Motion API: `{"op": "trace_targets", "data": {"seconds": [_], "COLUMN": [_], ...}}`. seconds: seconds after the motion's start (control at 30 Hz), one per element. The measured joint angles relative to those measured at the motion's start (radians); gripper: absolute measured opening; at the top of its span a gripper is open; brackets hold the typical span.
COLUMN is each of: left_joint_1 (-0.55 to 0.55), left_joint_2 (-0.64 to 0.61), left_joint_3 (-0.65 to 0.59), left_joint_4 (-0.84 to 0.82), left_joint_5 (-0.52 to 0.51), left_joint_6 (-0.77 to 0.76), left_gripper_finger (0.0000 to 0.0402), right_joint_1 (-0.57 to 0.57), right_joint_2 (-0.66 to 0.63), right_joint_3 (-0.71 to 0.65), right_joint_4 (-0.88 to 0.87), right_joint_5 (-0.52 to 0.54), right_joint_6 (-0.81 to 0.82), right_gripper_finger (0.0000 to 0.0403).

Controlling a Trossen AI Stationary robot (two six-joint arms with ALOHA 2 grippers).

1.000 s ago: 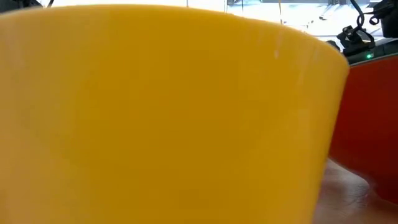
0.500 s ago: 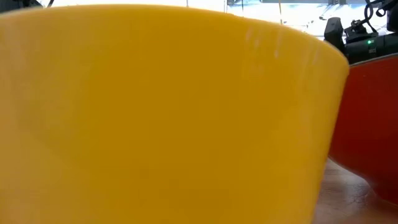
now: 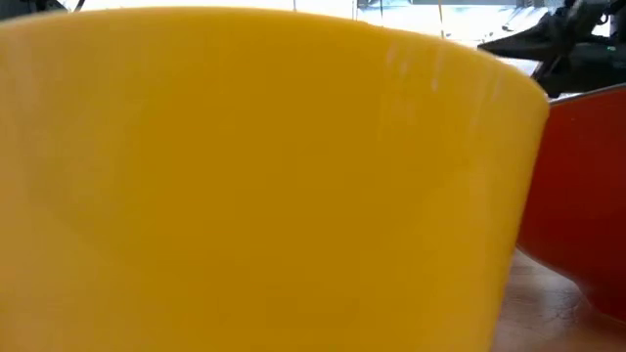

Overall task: Pick & Place Mini bowls
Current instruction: Put the white patterned bowl on the shelf

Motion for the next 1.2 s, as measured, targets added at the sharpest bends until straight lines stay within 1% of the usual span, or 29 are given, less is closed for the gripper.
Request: {"op": "trace_targets", "data": {"seconds": [0.07,0.1,0.23,0.3,0.37,0.5,0.57,0.67,0.77,0.87,0.93,1.03,1.2], "left_joint_1": [0.000,0.001,0.001,0.001,0.001,0.000,0.000,0.001,0.000,0.001,0.001,0.000,-0.001], "left_joint_2": [0.000,0.000,0.000,0.000,0.000,0.000,0.000,0.000,0.000,0.000,0.000,0.000,0.000], "left_joint_3": [0.000,0.000,0.000,0.000,0.000,0.000,0.000,0.000,0.000,0.004,0.020,0.057,0.130], "left_joint_4": [0.005,0.007,0.009,0.024,0.042,0.052,0.076,0.137,0.221,0.275,0.275,0.270,0.225], "left_joint_5": [-0.011,-0.014,-0.018,-0.003,0.036,0.161,0.181,0.183,0.188,0.243,0.303,0.387,0.446], "left_joint_6": [0.000,0.000,0.000,-0.001,-0.022,-0.058,-0.058,-0.063,-0.101,-0.086,-0.057,-0.046,-0.045], "left_gripper_finger": [0.0157,0.0157,0.0157,0.0157,0.0157,0.0157,0.0157,0.0157,0.0157,0.0157,0.0157,0.0157,0.0157], "right_joint_1": [0.000,0.000,0.000,0.000,0.000,0.000,-0.001,0.000,0.000,0.000,0.000,0.000,-0.005], "right_joint_2": [0.000,0.000,0.000,0.000,0.000,0.000,0.000,0.000,0.007,0.024,0.038,0.065,0.129], "right_joint_3": [0.000,0.000,0.000,0.000,0.000,0.000,0.000,0.000,0.000,0.000,0.004,0.030,0.105], "right_joint_4": [0.000,0.000,0.000,0.000,0.000,0.000,0.000,0.000,0.000,0.000,0.000,-0.001,-0.034], "right_joint_5": [-0.060,-0.071,-0.068,-0.068,-0.067,-0.030,-0.010,-0.001,0.071,0.097,0.099,0.143,0.149], "right_joint_6": [-0.018,-0.039,-0.145,-0.190,-0.216,-0.194,-0.198,-0.237,-0.240,-0.247,-0.243,-0.239,-0.286], "right_gripper_finger": [0.0201,0.0201,0.0201,0.0201,0.0201,0.0201,0.0201,0.0201,0.0201,0.0201,0.0201,0.0201,0.0201]}}
